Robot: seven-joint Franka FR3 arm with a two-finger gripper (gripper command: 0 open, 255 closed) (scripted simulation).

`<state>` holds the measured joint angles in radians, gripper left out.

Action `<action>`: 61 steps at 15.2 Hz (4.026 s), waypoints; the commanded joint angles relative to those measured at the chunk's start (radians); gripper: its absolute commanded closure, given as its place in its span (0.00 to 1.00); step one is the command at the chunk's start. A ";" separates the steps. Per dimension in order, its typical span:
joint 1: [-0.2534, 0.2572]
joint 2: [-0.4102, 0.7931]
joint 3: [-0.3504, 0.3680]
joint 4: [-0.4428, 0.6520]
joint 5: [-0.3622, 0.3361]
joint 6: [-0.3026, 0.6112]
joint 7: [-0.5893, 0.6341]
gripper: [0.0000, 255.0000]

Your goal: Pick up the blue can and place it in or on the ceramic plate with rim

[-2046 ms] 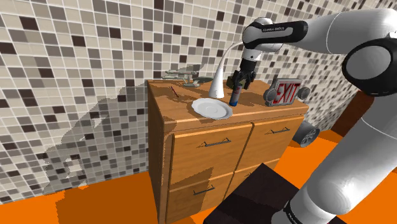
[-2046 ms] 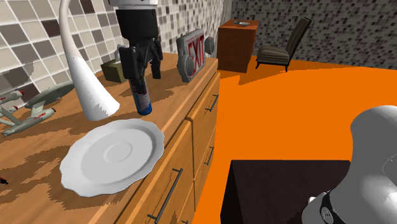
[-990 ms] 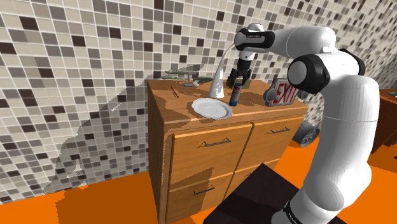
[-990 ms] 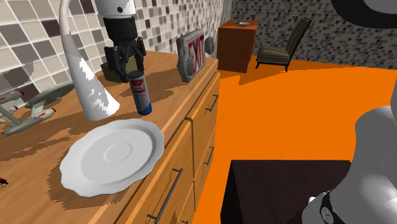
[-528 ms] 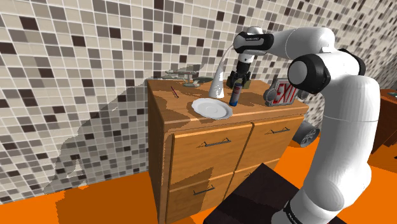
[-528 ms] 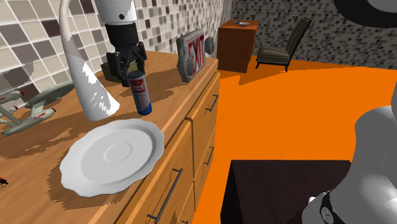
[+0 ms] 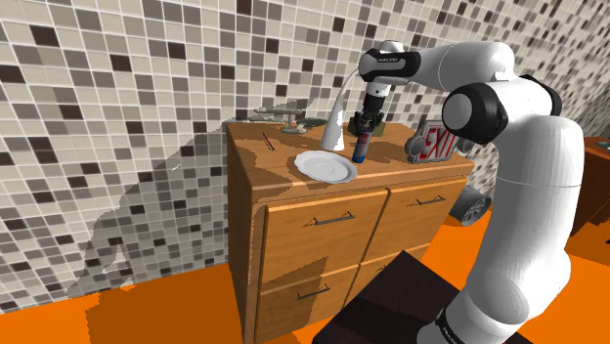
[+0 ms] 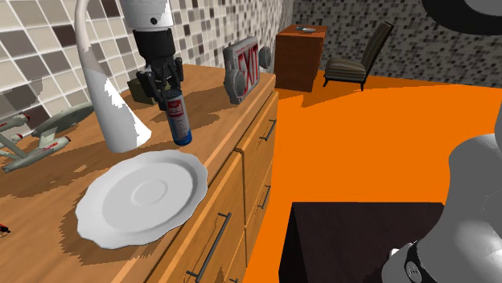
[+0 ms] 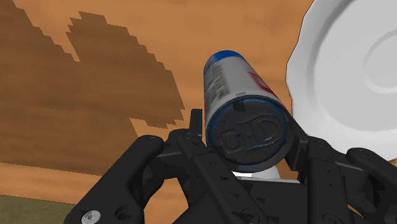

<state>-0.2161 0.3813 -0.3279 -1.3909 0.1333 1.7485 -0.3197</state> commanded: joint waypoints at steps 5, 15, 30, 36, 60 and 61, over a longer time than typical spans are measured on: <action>-0.001 0.001 0.000 0.014 0.000 -0.014 0.001 1.00; -0.018 0.025 -0.002 0.186 0.006 -0.162 0.004 1.00; 0.122 -0.060 0.043 0.231 -0.032 -0.281 0.192 1.00; 0.211 -0.082 0.082 0.258 -0.049 -0.325 0.318 1.00; 0.238 -0.169 0.088 -0.181 -0.070 0.028 0.320 1.00; 0.238 -0.169 0.088 -0.181 -0.070 0.028 0.320 1.00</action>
<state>0.0222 0.2127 -0.2400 -1.5676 0.0631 1.7722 0.0010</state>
